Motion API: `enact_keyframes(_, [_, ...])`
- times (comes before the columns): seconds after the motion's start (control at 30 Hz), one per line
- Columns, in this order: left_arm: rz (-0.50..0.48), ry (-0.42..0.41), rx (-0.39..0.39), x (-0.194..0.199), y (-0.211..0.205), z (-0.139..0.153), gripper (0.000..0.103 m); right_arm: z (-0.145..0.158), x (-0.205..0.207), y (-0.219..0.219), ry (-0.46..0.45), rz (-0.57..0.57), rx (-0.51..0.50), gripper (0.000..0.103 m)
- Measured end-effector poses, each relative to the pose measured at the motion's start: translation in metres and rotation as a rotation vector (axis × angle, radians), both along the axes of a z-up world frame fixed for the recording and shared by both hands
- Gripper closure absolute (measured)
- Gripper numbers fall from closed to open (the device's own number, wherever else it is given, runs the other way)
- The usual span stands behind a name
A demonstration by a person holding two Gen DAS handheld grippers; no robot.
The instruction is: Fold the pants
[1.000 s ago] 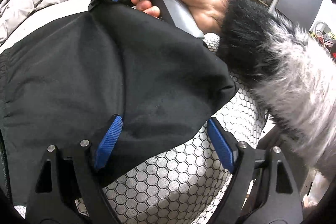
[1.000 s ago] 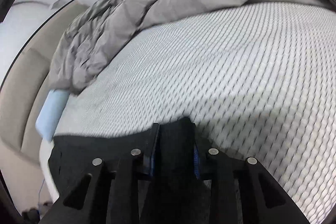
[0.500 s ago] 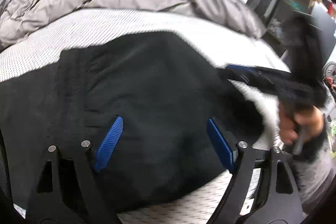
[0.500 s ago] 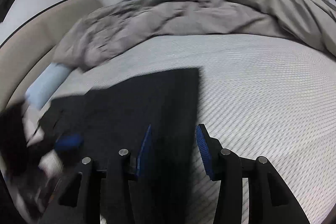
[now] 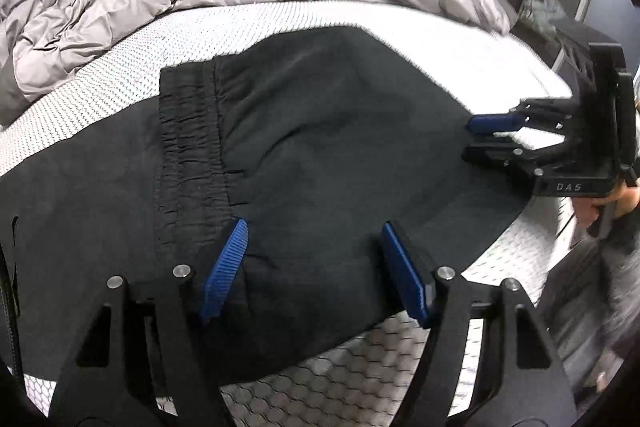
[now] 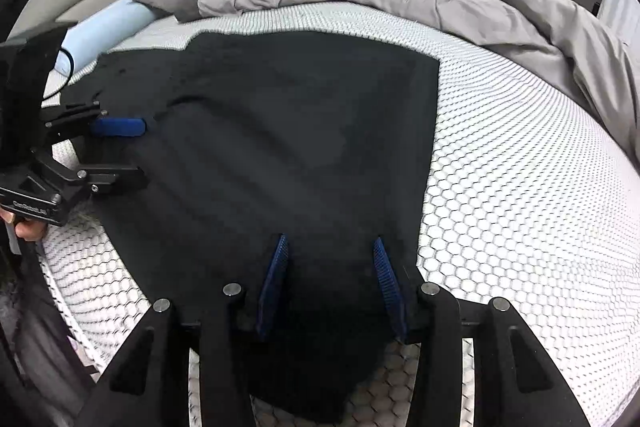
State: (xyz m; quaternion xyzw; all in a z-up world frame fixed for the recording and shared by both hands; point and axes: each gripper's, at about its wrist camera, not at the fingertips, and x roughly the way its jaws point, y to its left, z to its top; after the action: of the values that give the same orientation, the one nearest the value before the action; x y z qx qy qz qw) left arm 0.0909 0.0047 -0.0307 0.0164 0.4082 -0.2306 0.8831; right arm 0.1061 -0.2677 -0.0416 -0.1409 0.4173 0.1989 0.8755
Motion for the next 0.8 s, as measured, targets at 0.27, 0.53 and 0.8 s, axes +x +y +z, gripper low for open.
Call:
enact_keyframes(0.27, [0.015,0.030,0.040,0.058,-0.029,0.013,0.035,0.016,0.030,0.043,-0.002,0.053,0.120,0.058])
enact_keyframes(0.53, [-0.001,0.067,-0.006,0.060,-0.006,0.001,0.044,-0.006,0.046,0.027,0.070,0.002,0.020,0.059])
enact_keyframes(0.8, [-0.005,0.041,0.028,0.084,-0.033,0.029,0.044,0.022,0.048,0.040,0.016,0.050,0.144,0.057])
